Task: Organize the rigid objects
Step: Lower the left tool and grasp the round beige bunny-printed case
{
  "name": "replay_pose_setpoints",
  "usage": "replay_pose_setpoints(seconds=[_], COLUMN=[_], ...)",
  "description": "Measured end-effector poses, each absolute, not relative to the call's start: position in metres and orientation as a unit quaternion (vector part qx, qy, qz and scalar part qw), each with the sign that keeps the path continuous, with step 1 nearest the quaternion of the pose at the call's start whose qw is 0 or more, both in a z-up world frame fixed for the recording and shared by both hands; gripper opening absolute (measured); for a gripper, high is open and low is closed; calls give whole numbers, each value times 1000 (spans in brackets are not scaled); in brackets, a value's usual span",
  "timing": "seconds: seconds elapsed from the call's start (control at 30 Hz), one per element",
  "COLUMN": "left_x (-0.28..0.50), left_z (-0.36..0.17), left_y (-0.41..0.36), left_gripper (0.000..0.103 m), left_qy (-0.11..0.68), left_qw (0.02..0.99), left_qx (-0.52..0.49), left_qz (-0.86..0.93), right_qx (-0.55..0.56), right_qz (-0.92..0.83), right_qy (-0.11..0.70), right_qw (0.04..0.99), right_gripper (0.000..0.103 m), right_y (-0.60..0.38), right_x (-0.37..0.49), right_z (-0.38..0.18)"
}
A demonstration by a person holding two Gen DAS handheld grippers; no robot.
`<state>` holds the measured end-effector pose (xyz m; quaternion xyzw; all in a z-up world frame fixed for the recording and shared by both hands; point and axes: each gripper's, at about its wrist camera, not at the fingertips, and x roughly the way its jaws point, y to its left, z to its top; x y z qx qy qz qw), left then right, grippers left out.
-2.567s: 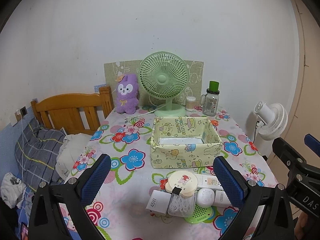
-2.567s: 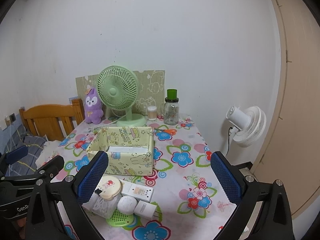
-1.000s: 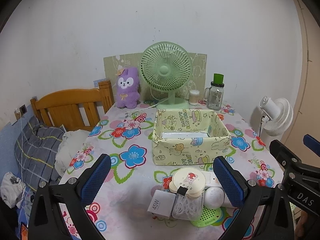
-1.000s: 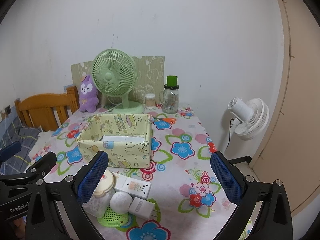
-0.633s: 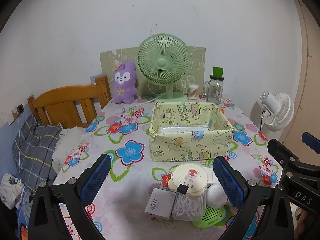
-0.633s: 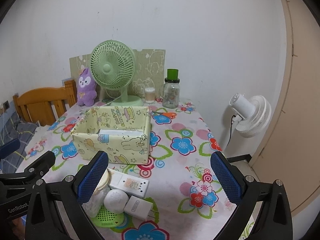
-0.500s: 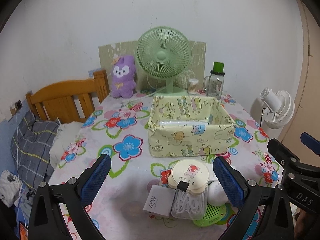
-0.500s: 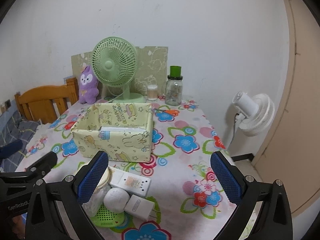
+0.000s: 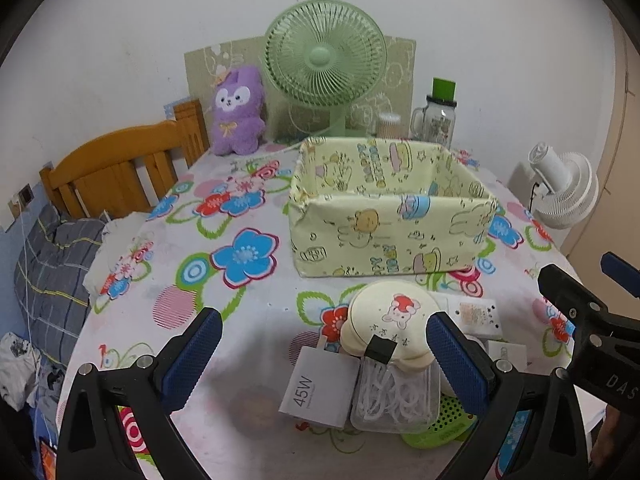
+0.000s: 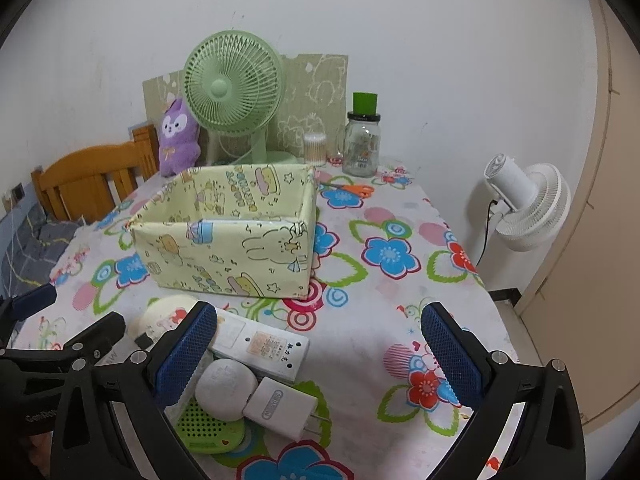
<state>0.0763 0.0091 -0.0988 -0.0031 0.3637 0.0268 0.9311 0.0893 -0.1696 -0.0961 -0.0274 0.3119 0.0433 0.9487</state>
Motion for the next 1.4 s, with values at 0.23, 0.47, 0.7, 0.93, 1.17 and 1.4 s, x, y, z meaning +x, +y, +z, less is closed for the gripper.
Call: replay_pose_setpoints(seconds=[0.23,0.47,0.7,0.93,1.17,1.4], left_x=[91,105,121,132,135,127], left_z=[-114,-124,-133,-142,-147,-145], left_y=[4,-14,-20,-30,-27,-26], left_gripper=[103,103,103,103,79,79], left_qy=[385,398,413,424,437,427], left_qw=[923,917,910,905,898,903], left_qx=[-2,23,18,28,2,9], left_qz=[16,-11,-22,-30,-53,-54], right_qx=[-31,-35,-34,-33,-29,-32], right_qz=[33,23,21,21,23,29], right_qy=[327,341,353,361,368,366], right_qw=[944,939,935,932,929,930], right_gripper=[103,103,103,103,103,103], right_y=[-173,-180,-184,-187,-186,-180], right_x=[101,116,127,134,136,131], right_z=[-108,-118,-127,-133,-136,-134])
